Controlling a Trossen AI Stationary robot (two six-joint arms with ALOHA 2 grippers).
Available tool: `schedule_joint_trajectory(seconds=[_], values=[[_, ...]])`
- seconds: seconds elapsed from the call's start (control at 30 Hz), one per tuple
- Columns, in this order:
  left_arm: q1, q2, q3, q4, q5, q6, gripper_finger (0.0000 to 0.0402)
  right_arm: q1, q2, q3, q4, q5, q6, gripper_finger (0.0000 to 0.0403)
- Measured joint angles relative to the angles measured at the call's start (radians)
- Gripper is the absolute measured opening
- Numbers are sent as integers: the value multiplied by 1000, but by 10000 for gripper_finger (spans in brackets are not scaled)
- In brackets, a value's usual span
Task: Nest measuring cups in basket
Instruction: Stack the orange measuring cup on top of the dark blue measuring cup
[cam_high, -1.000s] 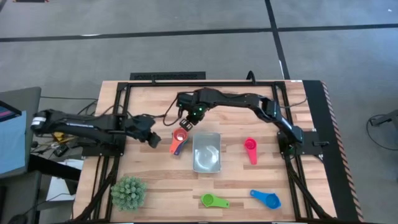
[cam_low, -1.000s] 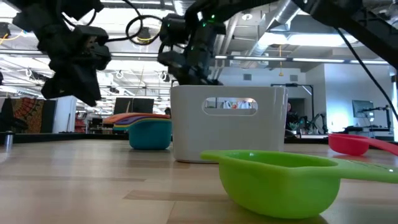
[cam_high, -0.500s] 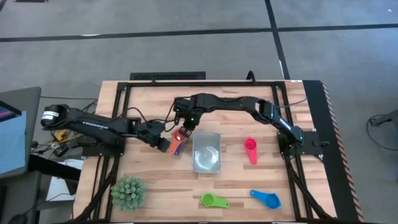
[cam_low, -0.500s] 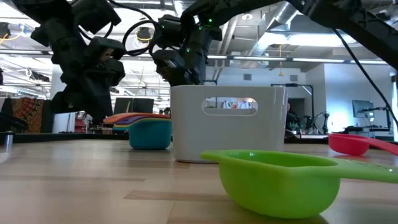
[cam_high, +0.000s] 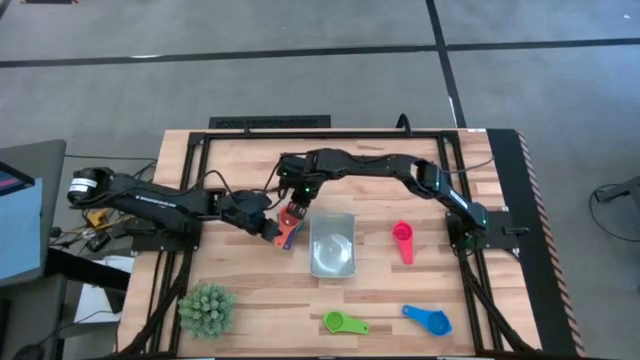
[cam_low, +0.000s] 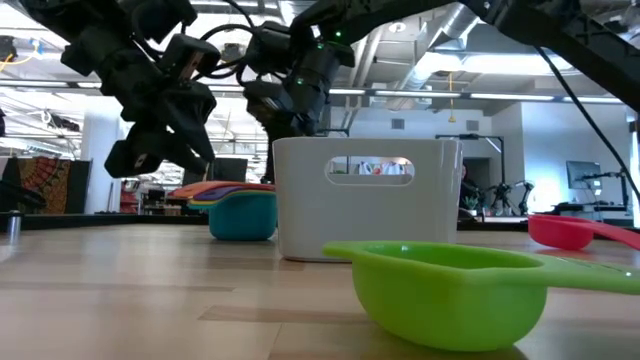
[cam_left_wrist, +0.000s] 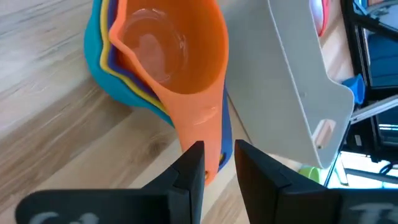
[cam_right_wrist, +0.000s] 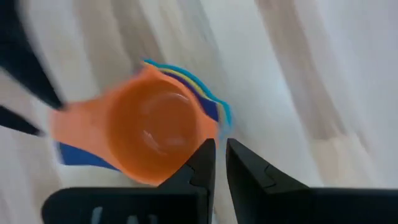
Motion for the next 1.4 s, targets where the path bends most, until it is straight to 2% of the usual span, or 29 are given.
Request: schedule_joint_trajectory(seconds=[0.17, 0.27, 0.43, 0.67, 0.9, 1.1, 1.23, 1.4], values=[[-1, -32, 0, -51, -15, -26, 76, -13, -16, 0, -102, 60, -31, 62], [-1, -58, 0, -136, -66, -24, 76, -16, -11, 0, -155, 65, -60, 62], [-3, -53, -1, -309, -140, -4, 76, -5, 20, -1, -141, 55, -88, 62], [-31, -11, -1, -175, -137, 19, 76, 18, 16, 0, -65, 35, -135, 62], [-34, 42, 0, -142, -128, -5, 76, 21, 17, 0, -70, 34, -142, 62], [-35, 108, 0, -16, -107, -16, 76, 22, 17, 0, -51, 33, -143, 62], [-35, 115, 0, 31, -105, -27, 76, 27, 17, 0, -18, 33, -142, 62], [-35, 86, 0, 11, -111, -41, 76, 29, 17, 0, 17, 35, -131, 62]])
